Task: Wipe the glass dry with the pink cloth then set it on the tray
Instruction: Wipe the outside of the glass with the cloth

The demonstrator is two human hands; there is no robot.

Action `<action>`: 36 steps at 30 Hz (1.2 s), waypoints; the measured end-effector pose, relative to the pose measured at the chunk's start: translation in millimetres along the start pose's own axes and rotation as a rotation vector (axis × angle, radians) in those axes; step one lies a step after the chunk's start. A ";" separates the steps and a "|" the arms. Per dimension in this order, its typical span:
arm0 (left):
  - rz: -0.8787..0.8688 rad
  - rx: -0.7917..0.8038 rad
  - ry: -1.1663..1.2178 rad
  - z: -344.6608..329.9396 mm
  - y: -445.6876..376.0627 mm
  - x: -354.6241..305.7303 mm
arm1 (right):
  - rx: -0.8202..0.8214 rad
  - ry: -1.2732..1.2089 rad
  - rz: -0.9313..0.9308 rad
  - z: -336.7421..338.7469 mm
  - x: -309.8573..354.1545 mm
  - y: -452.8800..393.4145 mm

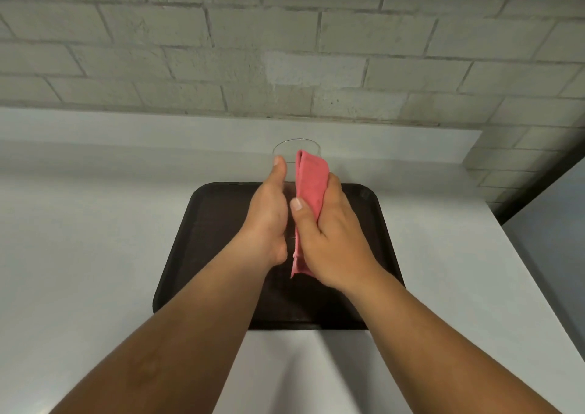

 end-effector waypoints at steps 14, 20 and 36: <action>-0.277 -0.002 -0.080 -6.5 7.9 11.5 | -0.134 -0.528 -0.535 12.9 -8.2 -34.5; -0.417 -0.101 -0.277 -6.4 2.4 6.0 | -0.228 -0.154 -0.126 -6.6 -5.4 -3.9; -0.233 -0.045 -0.181 0.5 -2.0 16.1 | -0.123 -0.360 -0.447 -2.5 -22.5 -26.1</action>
Point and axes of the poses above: each hand's wrist, its own y-axis away from the middle knuckle, its own z-axis out of the back of the hand, x = y × z, the point moved 3 cm from there along -y, towards the middle knuckle, and after that the axes turned 11 degrees about -x, right-handed, at the moved point
